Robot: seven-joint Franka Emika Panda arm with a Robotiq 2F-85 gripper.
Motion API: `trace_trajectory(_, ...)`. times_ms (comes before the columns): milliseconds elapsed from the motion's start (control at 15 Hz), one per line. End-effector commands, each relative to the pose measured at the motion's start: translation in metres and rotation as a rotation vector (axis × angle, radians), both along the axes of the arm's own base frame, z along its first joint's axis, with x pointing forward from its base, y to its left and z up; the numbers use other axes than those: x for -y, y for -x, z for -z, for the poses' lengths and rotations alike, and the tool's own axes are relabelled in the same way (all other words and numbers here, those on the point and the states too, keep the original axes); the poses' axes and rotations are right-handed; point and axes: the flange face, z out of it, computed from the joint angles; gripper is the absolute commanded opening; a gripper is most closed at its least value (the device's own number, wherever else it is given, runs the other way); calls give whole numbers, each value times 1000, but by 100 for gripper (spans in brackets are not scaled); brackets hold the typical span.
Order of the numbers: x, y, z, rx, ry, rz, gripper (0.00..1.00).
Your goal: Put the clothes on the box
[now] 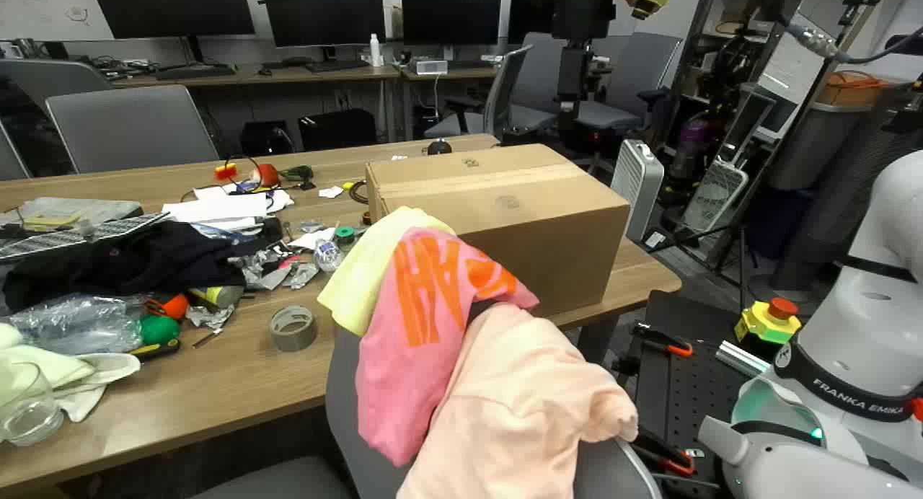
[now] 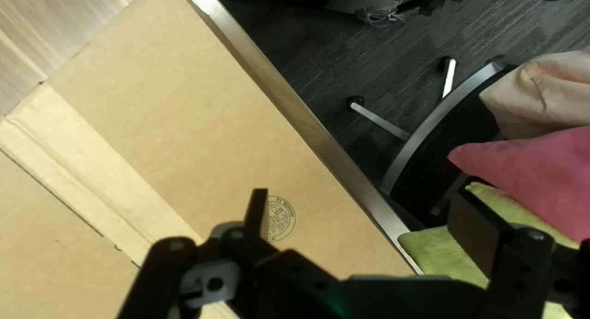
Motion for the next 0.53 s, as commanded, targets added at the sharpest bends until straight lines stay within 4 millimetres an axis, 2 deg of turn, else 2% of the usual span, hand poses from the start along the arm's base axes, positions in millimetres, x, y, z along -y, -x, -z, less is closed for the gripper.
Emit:
trace_trajectory(0, 0, 0, -2, 2, 0, 0, 100)
trace_trajectory(200, -1, -1, 0, 4, 4, -1, 100)
trace_trajectory(467, -29, 8, 6, -49, -36, -109, 100)
